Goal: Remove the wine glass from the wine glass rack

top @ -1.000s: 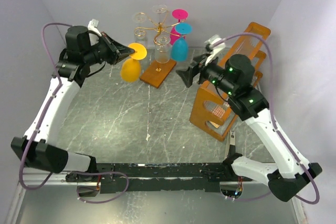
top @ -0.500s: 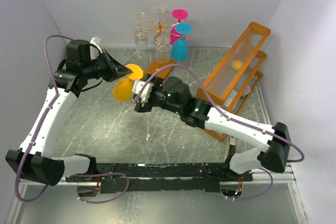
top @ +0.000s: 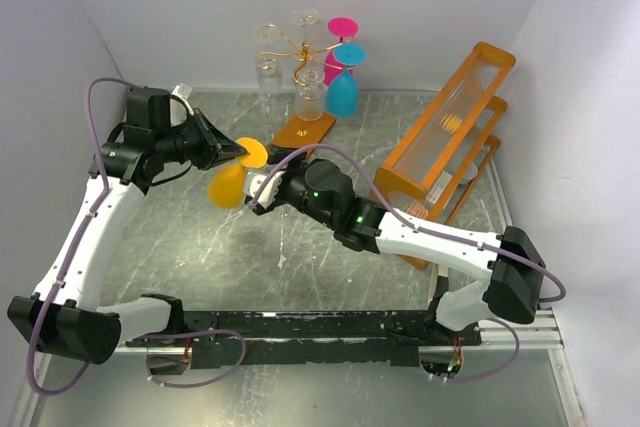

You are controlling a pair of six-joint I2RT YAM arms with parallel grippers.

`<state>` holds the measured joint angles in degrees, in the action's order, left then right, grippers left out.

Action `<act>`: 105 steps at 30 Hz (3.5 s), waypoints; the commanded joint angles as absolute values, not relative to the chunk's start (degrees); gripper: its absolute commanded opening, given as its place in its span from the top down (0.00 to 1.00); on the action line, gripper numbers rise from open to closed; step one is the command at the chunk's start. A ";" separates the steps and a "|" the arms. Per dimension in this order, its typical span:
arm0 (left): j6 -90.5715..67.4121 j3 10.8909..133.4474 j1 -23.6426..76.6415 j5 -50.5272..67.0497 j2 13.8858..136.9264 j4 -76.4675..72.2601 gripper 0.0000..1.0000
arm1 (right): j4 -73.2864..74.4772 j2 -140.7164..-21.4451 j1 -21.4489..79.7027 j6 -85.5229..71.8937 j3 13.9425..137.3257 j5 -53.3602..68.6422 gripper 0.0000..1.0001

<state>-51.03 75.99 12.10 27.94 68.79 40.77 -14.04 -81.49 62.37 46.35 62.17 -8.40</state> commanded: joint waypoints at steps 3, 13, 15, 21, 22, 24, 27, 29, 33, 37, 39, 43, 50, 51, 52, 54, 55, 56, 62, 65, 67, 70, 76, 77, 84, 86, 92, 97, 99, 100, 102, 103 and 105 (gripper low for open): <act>-49.48 74.66 11.36 30.19 67.36 42.24 0.93 | -24.10 -82.82 62.73 48.08 61.13 -8.34 0.35; -49.58 74.44 10.20 32.36 67.68 41.92 0.93 | -29.60 -85.64 62.68 50.18 60.58 -8.27 0.41; -49.50 74.33 10.11 32.43 67.63 41.92 0.93 | -30.68 -86.09 62.67 50.72 60.33 -8.56 0.51; -47.67 76.15 9.58 32.63 68.62 42.97 0.93 | -26.73 -86.94 62.75 51.30 61.93 -7.22 0.92; -47.11 76.54 9.44 32.52 68.86 43.56 0.91 | -26.26 -86.64 62.71 51.14 61.77 -6.77 0.98; -46.47 77.21 9.25 32.40 68.64 43.83 0.85 | -25.25 -85.84 62.72 49.95 61.49 -5.18 1.00; -46.45 77.41 9.06 33.20 67.81 42.44 0.75 | -25.58 -85.06 62.67 45.90 60.86 -5.18 1.00; -46.89 77.35 9.05 34.11 66.92 40.43 0.69 | -25.86 -84.43 62.62 42.52 60.42 -5.26 1.00; -45.03 81.31 9.05 35.03 66.89 41.52 0.38 | -23.14 -83.28 62.24 32.50 60.17 -7.21 1.00; -39.53 89.19 9.09 30.13 66.28 48.14 0.04 | -18.43 -80.78 60.76 16.41 58.52 -10.51 1.00; -37.75 90.34 8.99 27.14 65.06 49.68 0.03 | -14.33 -79.59 59.09 7.21 58.47 -10.26 1.00; -36.80 89.21 9.03 21.77 62.19 50.20 0.03 | -4.21 -79.53 53.69 -13.89 61.20 -12.63 1.00; -37.71 88.11 9.05 10.98 58.85 54.08 0.06 | -0.33 -78.16 47.28 -33.27 62.90 -10.79 1.00; -37.93 87.85 9.05 8.92 58.19 54.44 0.07 | -1.40 -77.39 47.14 -33.65 62.34 -11.26 1.00; -38.16 87.73 9.01 7.71 57.73 54.85 0.08 | -1.82 -76.89 47.06 -33.74 62.11 -11.83 1.00; -38.79 87.27 9.05 6.75 57.00 55.01 0.10 | -2.19 -76.12 46.49 -33.75 62.01 -12.05 1.00; -39.09 86.74 9.05 7.05 56.75 54.79 0.12 | -3.08 -75.74 46.17 -33.53 61.66 -11.48 1.00; -39.39 85.91 9.05 8.04 56.53 54.13 0.14 | -4.27 -75.28 45.99 -33.23 61.17 -10.80 1.00; -42.05 80.19 9.01 17.42 56.58 48.27 0.34 | -8.35 -73.94 45.53 -34.10 61.02 -9.15 1.00; -43.68 76.99 9.05 21.25 55.80 43.97 0.38 | -8.79 -74.16 45.60 -34.39 61.90 -8.01 1.00; -43.75 76.11 9.05 22.44 56.06 42.97 0.39 | -9.50 -74.06 45.56 -34.33 61.73 -7.40 1.00; -43.10 76.95 8.99 22.43 57.85 44.67 0.42 | -10.82 -73.37 45.59 -34.74 60.83 -6.57 1.00; -44.96 75.88 9.05 24.84 59.26 42.19 0.55 | -14.99 -71.90 45.62 -34.80 57.84 -4.30 1.00; -45.36 75.56 9.05 25.54 59.57 41.73 0.58 | -15.52 -71.88 45.62 -34.54 57.69 -4.04 1.00; -45.25 77.33 9.01 22.18 61.20 45.53 0.93 | -18.44 -72.47 45.56 -33.77 55.94 -3.78 1.00; -44.21 79.33 9.00 17.67 61.63 48.32 0.93 | -15.20 -73.46 45.61 -32.79 56.92 -4.98 0.79; -37.96 88.07 8.96 3.15 66.72 59.44 0.93 | -6.47 -74.60 45.47 -26.88 63.28 -8.73 0.25; -29.03 95.44 7.16 -7.83 75.59 65.16 0.93 | -2.53 -73.61 45.46 -23.14 65.65 -10.32 0.20; -25.02 97.04 5.70 -10.09 79.14 64.87 0.93 | -1.50 -73.27 45.50 -22.91 66.37 -10.58 0.20; -23.66 97.79 4.49 -10.95 81.15 64.77 0.93 | -1.22 -73.20 45.52 -22.87 66.67 -10.47 0.20; -21.79 98.59 1.74 -10.75 84.44 63.49 0.93 | -0.68 -72.96 45.52 -22.91 67.13 -10.07 0.20; -21.05 99.00 0.54 -10.17 86.10 62.63 0.93 | -0.28 -72.95 45.50 -23.11 67.37 -9.82 0.20; -20.75 100.12 -1.36 -10.44 89.13 61.46 0.93 | 0.19 -72.86 45.51 -22.73 67.57 -9.10 0.20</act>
